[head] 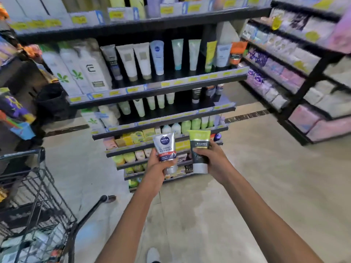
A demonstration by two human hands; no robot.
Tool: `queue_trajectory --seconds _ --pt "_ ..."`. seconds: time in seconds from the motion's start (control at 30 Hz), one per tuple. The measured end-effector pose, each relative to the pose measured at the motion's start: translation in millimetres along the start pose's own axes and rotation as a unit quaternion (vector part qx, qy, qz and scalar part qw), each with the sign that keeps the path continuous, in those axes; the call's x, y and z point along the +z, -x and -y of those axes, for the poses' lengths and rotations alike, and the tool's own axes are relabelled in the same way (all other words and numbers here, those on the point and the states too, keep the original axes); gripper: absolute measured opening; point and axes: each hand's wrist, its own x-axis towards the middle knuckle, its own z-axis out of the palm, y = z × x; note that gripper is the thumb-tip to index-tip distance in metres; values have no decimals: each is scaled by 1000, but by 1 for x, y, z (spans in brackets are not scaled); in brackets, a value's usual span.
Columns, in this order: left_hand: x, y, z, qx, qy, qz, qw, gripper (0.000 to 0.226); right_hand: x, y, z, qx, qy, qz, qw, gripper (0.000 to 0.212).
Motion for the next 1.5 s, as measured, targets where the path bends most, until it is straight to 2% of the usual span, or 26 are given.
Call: queue_trajectory --seconds 0.1,0.3,0.43,0.83,1.03,1.17,1.33,1.5 --pt "43 -21 12 -13 -6 18 1000 63 -44 -6 18 -13 -1 -29 999 46" --pt "115 -78 32 -27 -33 52 998 68 -111 -43 50 -28 -9 -65 997 47" --pt "158 -121 44 -15 -41 65 997 60 -147 -77 75 -38 -7 -77 996 38" --pt "266 -255 64 -25 -87 33 995 58 -245 -173 143 -7 15 -88 996 49" --pt "307 -309 75 -14 -120 -8 993 67 -282 -216 165 9 25 -60 998 48" --pt "328 -347 79 -19 -156 -62 986 60 -307 -242 178 30 20 -35 999 42" --pt "341 -406 87 11 -203 -115 972 59 -331 -280 174 44 13 -10 999 42" --pt "339 -461 96 46 -226 -133 964 59 -345 -310 160 48 5 -4 999 48"
